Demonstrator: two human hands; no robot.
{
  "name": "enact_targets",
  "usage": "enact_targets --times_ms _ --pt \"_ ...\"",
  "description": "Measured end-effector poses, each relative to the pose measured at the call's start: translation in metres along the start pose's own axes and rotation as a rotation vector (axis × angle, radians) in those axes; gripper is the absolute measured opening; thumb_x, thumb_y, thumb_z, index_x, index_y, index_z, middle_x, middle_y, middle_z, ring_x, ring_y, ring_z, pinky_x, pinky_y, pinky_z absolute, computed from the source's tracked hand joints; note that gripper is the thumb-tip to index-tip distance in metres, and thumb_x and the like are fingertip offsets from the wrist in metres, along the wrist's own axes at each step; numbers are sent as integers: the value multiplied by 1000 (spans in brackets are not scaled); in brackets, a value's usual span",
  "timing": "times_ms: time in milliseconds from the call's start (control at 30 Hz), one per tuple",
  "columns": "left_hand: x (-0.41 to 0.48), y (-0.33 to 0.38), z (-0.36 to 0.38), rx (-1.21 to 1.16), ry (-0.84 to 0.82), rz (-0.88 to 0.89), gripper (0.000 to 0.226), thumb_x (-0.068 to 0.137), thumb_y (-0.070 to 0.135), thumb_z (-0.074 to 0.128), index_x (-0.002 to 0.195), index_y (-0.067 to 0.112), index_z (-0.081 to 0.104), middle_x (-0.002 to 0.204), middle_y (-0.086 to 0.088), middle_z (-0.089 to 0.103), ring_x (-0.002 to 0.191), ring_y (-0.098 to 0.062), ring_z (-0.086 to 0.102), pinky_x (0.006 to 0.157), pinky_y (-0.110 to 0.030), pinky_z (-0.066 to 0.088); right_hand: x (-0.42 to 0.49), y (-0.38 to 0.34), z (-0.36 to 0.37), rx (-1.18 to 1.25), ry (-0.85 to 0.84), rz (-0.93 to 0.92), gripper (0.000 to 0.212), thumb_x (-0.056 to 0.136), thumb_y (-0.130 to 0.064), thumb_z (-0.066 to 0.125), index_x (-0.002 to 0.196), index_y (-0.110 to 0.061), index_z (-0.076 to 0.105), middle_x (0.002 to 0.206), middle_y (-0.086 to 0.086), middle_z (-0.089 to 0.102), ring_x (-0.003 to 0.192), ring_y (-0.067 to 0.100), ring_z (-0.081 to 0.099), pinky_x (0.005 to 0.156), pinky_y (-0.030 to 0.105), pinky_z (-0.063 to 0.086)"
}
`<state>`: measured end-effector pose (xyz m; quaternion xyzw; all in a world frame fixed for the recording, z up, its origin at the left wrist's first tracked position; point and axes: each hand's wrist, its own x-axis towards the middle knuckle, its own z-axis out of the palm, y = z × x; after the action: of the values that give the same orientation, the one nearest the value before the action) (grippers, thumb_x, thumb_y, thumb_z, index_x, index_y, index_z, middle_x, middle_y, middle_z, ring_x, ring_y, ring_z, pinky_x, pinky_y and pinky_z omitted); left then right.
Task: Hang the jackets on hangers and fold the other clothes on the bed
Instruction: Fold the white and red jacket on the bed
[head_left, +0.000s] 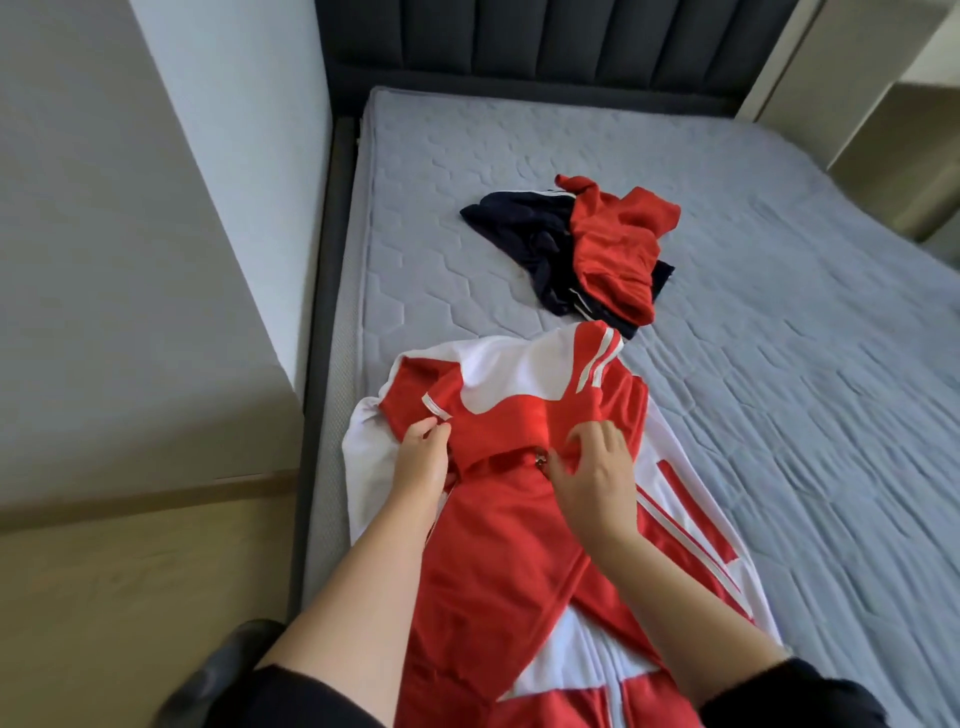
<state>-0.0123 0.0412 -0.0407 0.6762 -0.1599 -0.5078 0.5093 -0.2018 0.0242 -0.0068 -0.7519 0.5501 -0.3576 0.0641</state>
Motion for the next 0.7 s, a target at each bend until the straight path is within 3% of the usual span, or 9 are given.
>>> enact_targets --times_ms 67,133,200,300,367,467,533,600,700 --pt "-21 19 1 -16 -37 -28 65 64 50 54 120 17 58 108 -9 68 94 -28 67 70 -40 58 10 -5 -5 85 82 165 27 77 -12 71 98 -6 57 99 8 53 94 27 51 85 39 44" --pt "-31 26 2 -51 -71 -52 46 83 39 56 123 17 54 111 -8 66 93 -26 66 58 -29 52 21 -2 -5 146 55 367 43 82 -19 69 119 -6 52 120 10 51 115 26 46 100 36 37" --pt "-36 27 3 -87 -100 -80 37 90 29 56 125 18 52 114 -6 65 94 -24 65 57 -26 50 33 7 -3 259 -77 588 64 85 -28 68 138 -6 40 137 8 45 128 24 42 108 37 34" --pt "-32 25 5 -100 -67 -16 54 84 17 66 133 19 45 114 -6 65 97 -23 66 72 -35 56 48 21 2 416 -303 810 75 86 -35 67 145 -7 32 138 5 47 126 25 49 107 36 39" --pt "-29 28 6 -48 -43 53 69 75 7 68 137 21 41 107 -7 67 96 -24 67 86 -44 55 57 28 4 353 -375 784 65 85 -31 68 139 -6 43 122 6 57 104 22 60 91 31 48" --pt "-28 33 5 -2 -173 -21 47 79 -7 60 120 14 54 93 -5 67 80 -21 66 72 -36 57 67 35 -2 377 -322 718 28 84 -2 58 109 -7 69 77 0 64 57 5 56 54 15 44" --pt "-29 33 -1 117 -254 -101 35 82 1 60 113 17 56 92 -3 66 78 -19 64 64 -31 54 70 43 -7 391 -184 743 28 79 5 48 83 -8 73 62 -6 59 52 8 52 51 19 42" --pt "-21 30 -10 270 -153 -60 47 73 28 65 118 22 52 101 -1 66 89 -22 65 75 -38 57 72 50 -9 385 -97 794 24 75 1 45 62 -5 63 50 -6 50 54 15 44 52 24 36" --pt "3 31 -22 228 98 40 64 66 44 56 124 17 53 105 -5 68 96 -26 66 89 -46 53 79 48 -6 401 -143 816 16 79 -13 45 63 -11 50 57 4 48 56 19 42 53 27 34"
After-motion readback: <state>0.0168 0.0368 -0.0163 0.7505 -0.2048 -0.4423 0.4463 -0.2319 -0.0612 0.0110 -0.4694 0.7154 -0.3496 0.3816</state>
